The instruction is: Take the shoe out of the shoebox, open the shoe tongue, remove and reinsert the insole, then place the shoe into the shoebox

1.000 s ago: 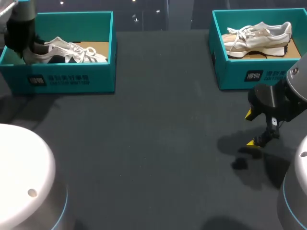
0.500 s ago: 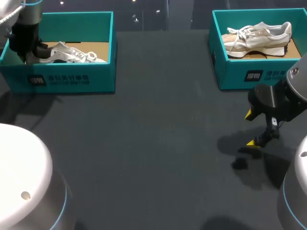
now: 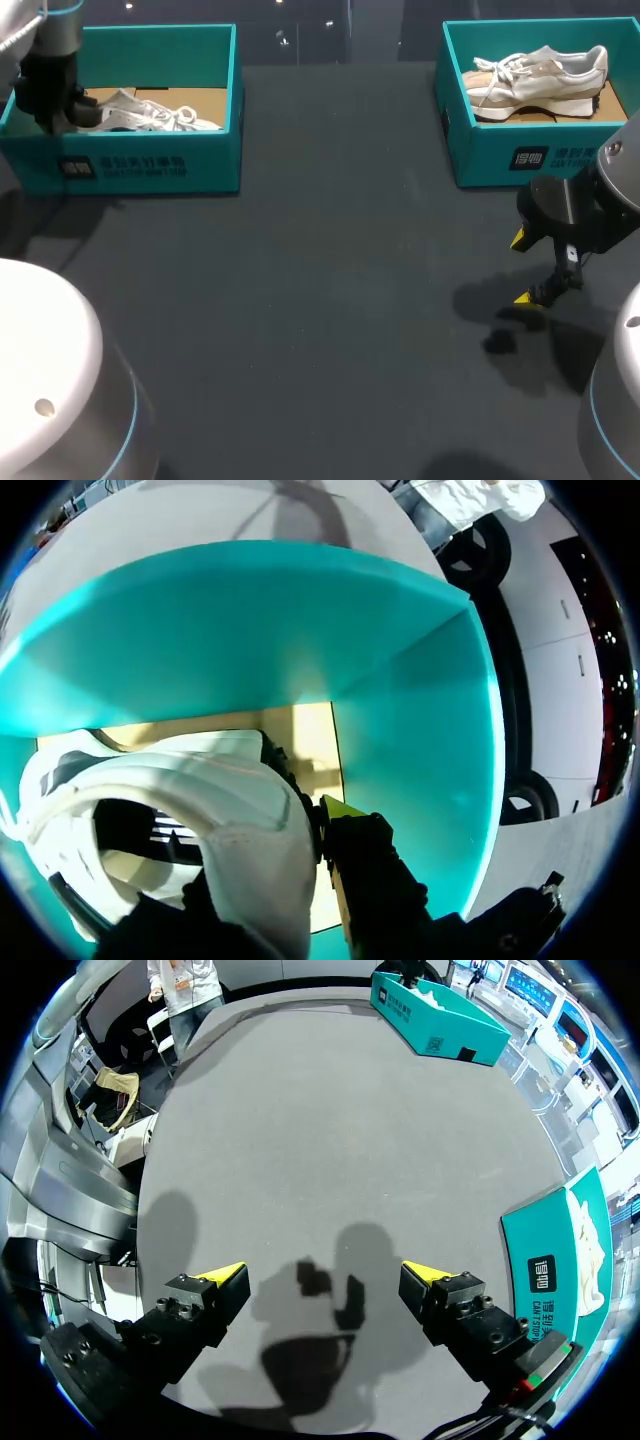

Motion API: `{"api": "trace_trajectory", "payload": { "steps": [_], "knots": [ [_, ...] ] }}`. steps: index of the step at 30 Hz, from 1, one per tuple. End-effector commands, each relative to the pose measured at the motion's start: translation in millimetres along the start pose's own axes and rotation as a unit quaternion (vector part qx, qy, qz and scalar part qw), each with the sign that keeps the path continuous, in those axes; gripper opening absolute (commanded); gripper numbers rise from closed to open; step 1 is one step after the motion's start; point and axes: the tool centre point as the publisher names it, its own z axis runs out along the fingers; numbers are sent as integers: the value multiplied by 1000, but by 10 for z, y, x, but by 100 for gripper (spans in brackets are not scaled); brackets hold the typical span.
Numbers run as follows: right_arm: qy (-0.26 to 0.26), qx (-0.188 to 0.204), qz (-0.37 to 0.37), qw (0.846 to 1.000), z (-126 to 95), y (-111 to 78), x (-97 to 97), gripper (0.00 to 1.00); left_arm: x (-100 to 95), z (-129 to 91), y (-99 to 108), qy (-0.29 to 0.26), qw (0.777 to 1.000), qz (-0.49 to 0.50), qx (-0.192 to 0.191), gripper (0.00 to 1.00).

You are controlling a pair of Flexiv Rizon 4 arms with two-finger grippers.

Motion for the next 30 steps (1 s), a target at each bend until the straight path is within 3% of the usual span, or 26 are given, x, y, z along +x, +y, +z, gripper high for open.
{"api": "trace_trajectory", "payload": {
  "steps": [1, 4, 7, 14, 20, 22, 24, 26, 30],
  "knots": [
    [-1, 0, 0, 1000, 2, -4, 8, 100, 4, 43, -41, 3, 1000, 1, -3, 17],
    [-1, 0, 0, 1000, 2, -4, 8, 100, 0, 56, -51, 3, 1000, 1, -3, 31],
    [-1, 0, 0, 1000, 2, -4, 8, 100, -1, 58, -53, 2, 1000, 0, -3, 38],
    [-1, 0, 0, 1000, 2, -4, 8, 100, 25, -3, -51, -11, 1000, -10, -1, 40],
    [-1, 0, 0, 1000, 2, -4, 8, 100, 45, -161, -76, -28, 999, -18, -8, 51],
    [-1, 0, 0, 1000, 2, -4, 8, 100, 45, -214, -89, -33, 999, -20, -10, 63],
    [-1, 0, 0, 1000, 2, -4, 8, 100, 43, -274, -104, -38, 999, -21, -13, 87],
    [-1, 0, 0, 1000, 2, -4, 8, 100, 42, -325, -120, -41, 999, -21, -15, 100],
    [-1, 0, 0, 1000, 2, -4, 8, 100, 37, -449, -142, -52, 998, -29, -20, 100]
  ]
}}
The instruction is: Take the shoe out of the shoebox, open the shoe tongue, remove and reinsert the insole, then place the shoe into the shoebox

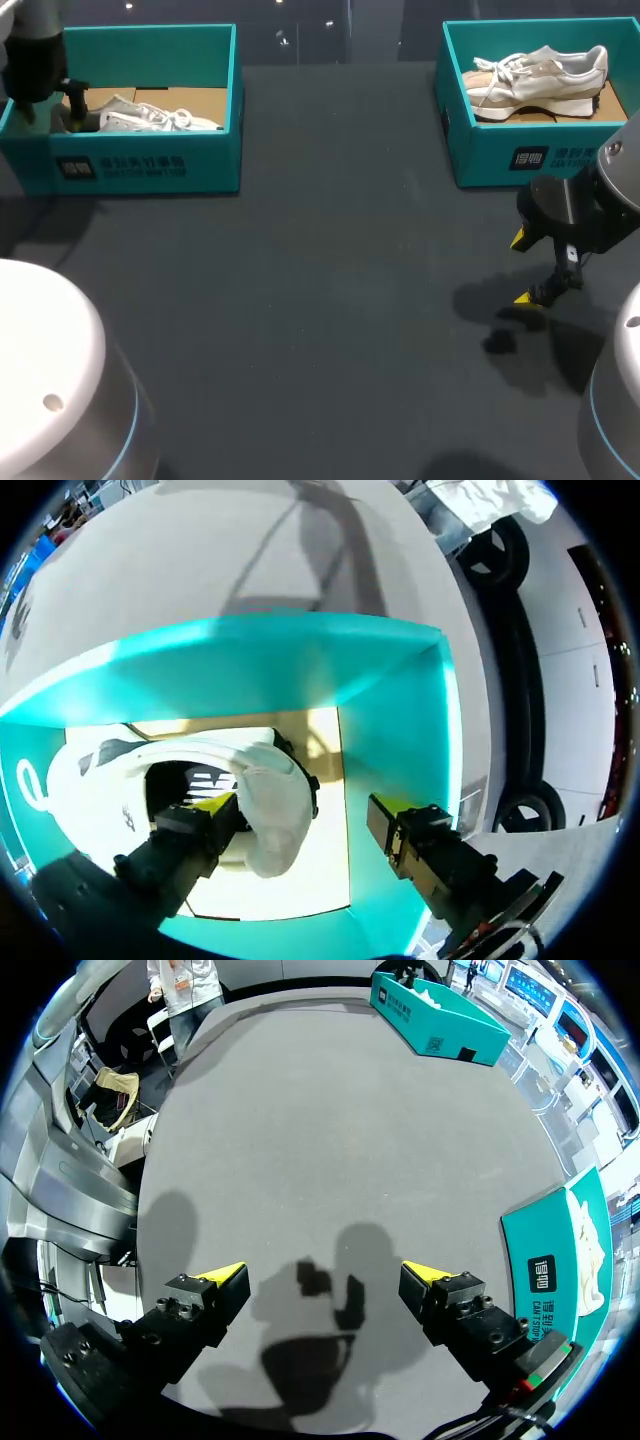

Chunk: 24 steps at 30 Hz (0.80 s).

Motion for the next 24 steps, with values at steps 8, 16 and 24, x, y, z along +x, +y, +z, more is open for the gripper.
{"api": "trace_trajectory", "payload": {
  "steps": [8, 16, 24],
  "knots": [
    [-1, 0, 0, 1000, 2, -4, 8, 100, 28, -560, -185, -23, 999, -22, -8, 100],
    [-1, 0, 0, 1000, 2, -4, 8, 100, 111, -1042, -276, -19, 999, -39, -2, 100],
    [-1, 0, 0, 1000, 2, -4, 8, 100, 274, -1468, -370, -31, 999, -34, -5, 100]
  ]
}}
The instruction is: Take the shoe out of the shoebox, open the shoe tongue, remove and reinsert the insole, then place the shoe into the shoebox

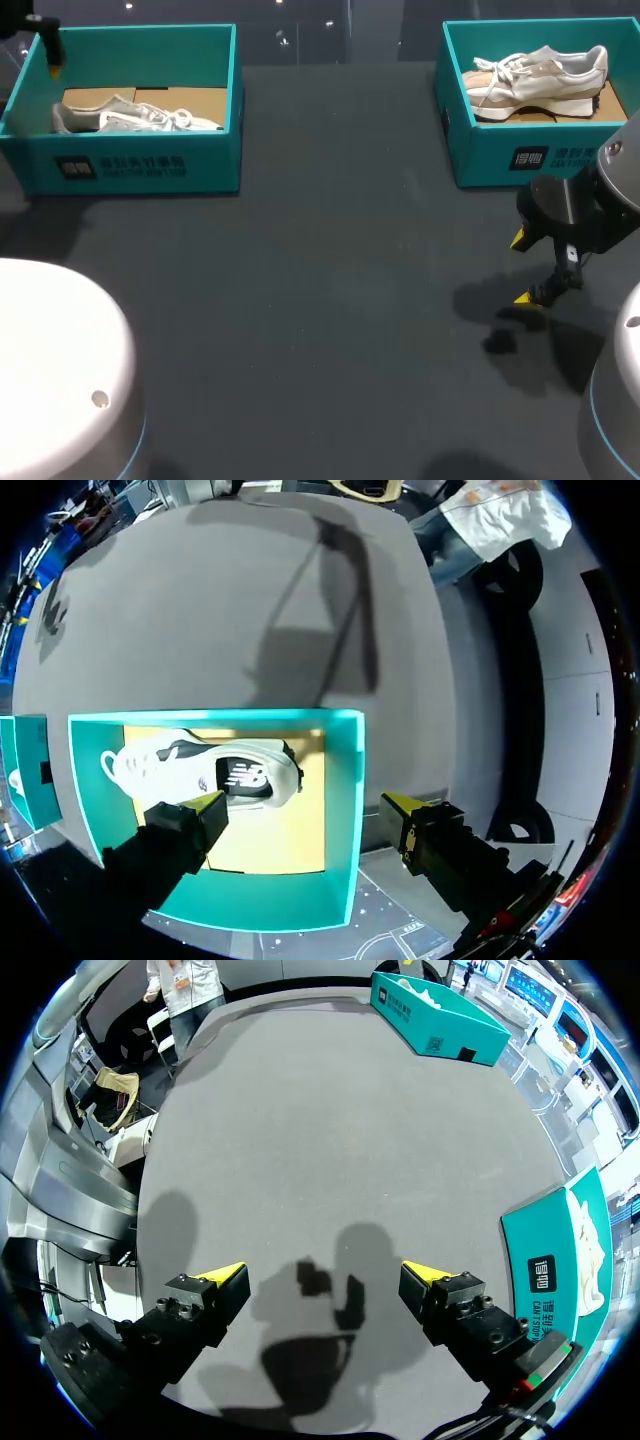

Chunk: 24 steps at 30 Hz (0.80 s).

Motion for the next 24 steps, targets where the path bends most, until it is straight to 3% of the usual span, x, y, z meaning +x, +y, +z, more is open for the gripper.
{"api": "trace_trajectory", "payload": {
  "steps": [1, 16, 24],
  "knots": [
    [-1, 0, 0, 1000, 2, -4, 8, 100, 86, -251, -102, -6, 1000, 3, -7, 100],
    [-1, 0, 0, 1000, 2, -4, 8, 100, 87, -338, -138, -4, 1000, 16, -14, 100],
    [-20, 45, 76, 996, -564, -79, -525, 100, 87, -338, -138, -4, 1000, 16, -14, 100]
  ]
}}
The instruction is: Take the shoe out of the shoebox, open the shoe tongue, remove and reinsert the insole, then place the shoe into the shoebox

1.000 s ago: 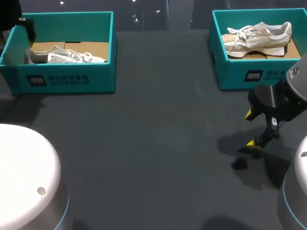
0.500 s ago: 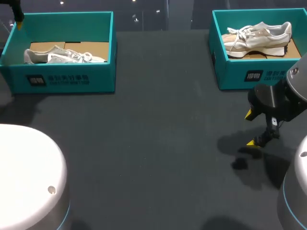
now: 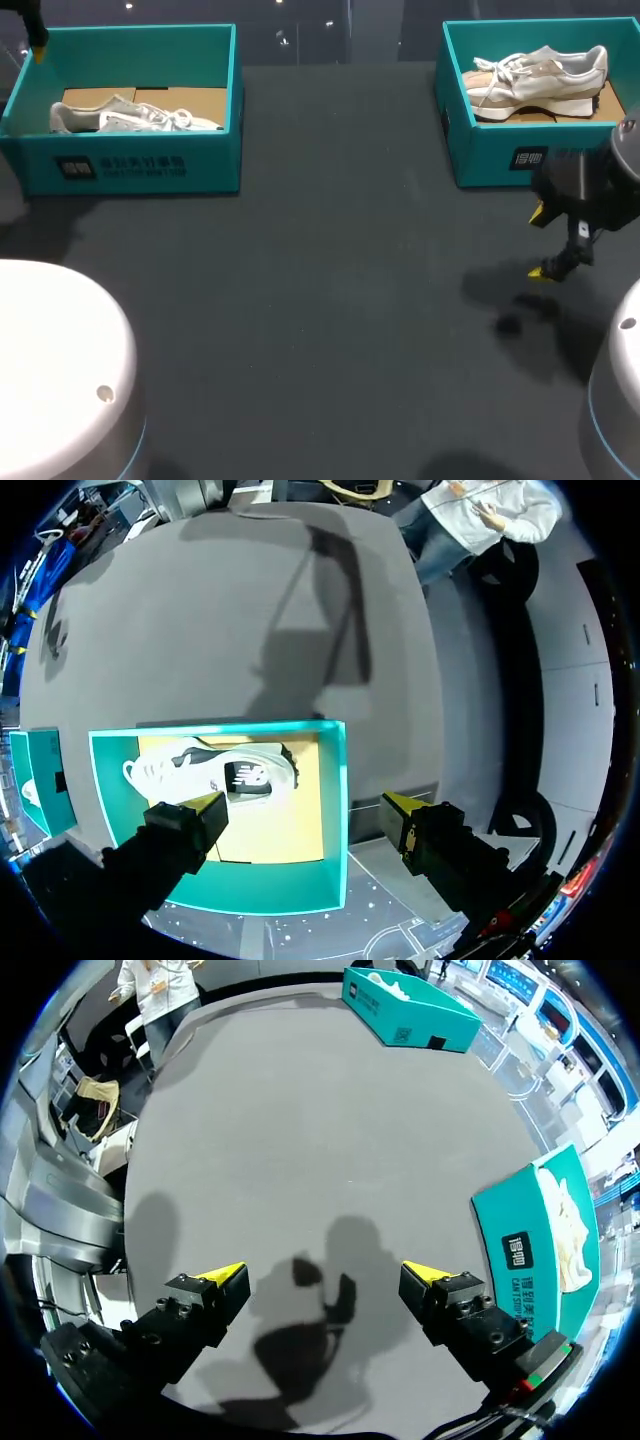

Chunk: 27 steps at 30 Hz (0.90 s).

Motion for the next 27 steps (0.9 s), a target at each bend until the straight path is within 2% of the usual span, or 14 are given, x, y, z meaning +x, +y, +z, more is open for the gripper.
{"api": "trace_trajectory", "payload": {
  "steps": [1, 3, 5, 6, 9, 23, 27],
  "knots": [
    [16, 25, 41, 999, -299, 34, -266, 100, 2, -1, -18, 1, 1000, 0, -2, 100],
    [29, 49, 65, 996, -347, 44, -399, 100, 2, -1, -18, 1, 1000, 0, -2, 100],
    [14, 40, 91, 995, -415, 74, -526, 100, 2, -1, -18, 1, 1000, 0, -2, 100],
    [20, 52, 112, 992, -446, 94, -595, 100, 2, -1, -18, 1, 1000, 0, -2, 100],
    [3, 30, 144, 989, -543, 189, -800, 100, 2, -1, -18, 1, 1000, 0, -2, 100],
    [3, 30, 144, 989, -543, 189, -800, 100, 2, -1, -18, 1, 1000, 0, -2, 100],
    [-30, 49, 166, 984, -679, 172, -1087, 100, 2, -1, -18, 1, 1000, 0, -2, 100]
  ]
}}
